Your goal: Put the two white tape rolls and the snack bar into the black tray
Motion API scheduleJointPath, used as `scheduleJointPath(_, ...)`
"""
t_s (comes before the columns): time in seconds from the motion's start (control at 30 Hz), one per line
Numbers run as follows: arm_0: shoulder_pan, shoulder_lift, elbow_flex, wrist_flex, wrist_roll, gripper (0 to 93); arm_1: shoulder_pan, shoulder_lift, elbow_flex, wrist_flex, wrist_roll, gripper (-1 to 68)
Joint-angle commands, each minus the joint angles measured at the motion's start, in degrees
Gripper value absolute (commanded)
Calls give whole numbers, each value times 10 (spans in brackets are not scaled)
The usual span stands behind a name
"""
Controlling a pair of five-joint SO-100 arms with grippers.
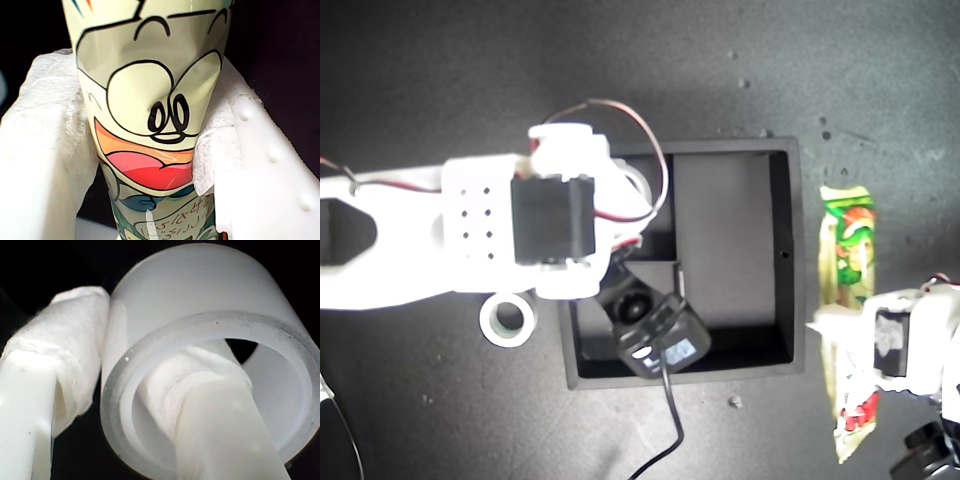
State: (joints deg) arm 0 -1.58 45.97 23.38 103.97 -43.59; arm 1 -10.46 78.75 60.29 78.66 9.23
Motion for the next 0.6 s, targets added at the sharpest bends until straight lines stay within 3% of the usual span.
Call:
scheduleJointPath(0.0,-1,6,-11,11,-5,0,13,-36,-61,-48,-26,24)
scheduleJointPath(0.4,2,20,-4,11,-9,5,11,-111,-123,-40,-22,28)
scheduleJointPath(0.43,4,20,-4,11,-10,27,11,-111,-122,-38,-22,53)
scheduleJointPath(0.53,11,26,-3,11,-9,148,8,-111,-113,-25,-22,308)
scheduleJointPath(0.57,12,31,-1,11,-10,171,8,-111,-109,-20,-22,332)
